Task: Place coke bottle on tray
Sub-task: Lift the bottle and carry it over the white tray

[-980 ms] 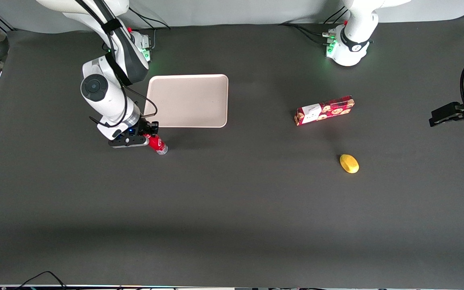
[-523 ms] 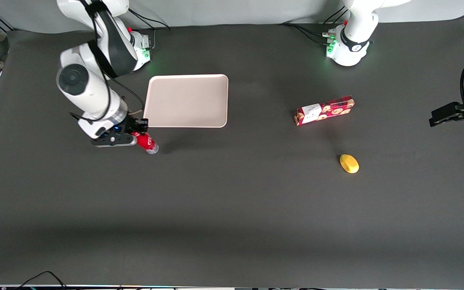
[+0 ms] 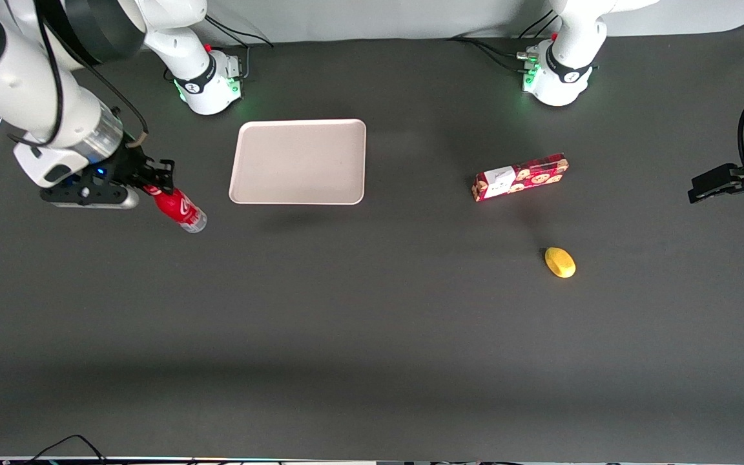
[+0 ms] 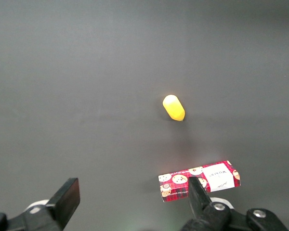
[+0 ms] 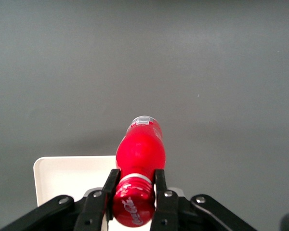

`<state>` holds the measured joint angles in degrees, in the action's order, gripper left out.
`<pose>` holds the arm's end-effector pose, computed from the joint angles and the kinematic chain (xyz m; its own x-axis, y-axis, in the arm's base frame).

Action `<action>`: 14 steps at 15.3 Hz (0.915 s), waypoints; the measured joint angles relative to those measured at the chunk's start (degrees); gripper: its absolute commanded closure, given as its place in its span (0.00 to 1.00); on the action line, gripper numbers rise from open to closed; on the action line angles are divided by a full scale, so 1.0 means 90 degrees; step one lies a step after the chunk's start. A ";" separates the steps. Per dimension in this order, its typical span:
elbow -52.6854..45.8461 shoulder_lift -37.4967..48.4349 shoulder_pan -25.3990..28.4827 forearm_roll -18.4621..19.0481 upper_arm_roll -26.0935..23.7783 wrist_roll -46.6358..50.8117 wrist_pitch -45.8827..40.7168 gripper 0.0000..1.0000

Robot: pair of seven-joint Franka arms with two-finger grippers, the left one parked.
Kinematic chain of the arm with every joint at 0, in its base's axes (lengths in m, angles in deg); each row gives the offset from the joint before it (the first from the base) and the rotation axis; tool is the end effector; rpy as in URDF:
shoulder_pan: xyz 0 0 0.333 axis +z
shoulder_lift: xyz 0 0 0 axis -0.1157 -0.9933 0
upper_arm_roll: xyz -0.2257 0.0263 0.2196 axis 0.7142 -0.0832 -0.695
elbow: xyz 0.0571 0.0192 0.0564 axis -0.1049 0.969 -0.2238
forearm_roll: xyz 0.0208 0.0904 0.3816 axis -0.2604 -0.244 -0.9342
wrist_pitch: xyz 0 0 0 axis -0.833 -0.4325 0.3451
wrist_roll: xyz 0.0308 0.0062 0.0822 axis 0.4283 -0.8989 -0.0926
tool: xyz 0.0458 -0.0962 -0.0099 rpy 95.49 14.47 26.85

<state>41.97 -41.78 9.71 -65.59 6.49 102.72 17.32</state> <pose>0.5162 0.1383 0.5647 0.9970 -0.0664 -0.0406 -0.0650 -0.9973 0.0341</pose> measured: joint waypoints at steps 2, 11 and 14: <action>-0.0135 0.0196 0.0000 -0.0001 0.0006 0.0000 -0.0379 1.00; -0.0116 0.1114 0.0033 -0.0579 -0.0183 0.0467 -0.1768 1.00; 0.0415 0.1440 0.0046 -0.0833 -0.0432 0.0606 -0.1787 1.00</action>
<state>45.70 -28.83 10.13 -73.09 2.60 108.18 1.24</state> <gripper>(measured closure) 0.665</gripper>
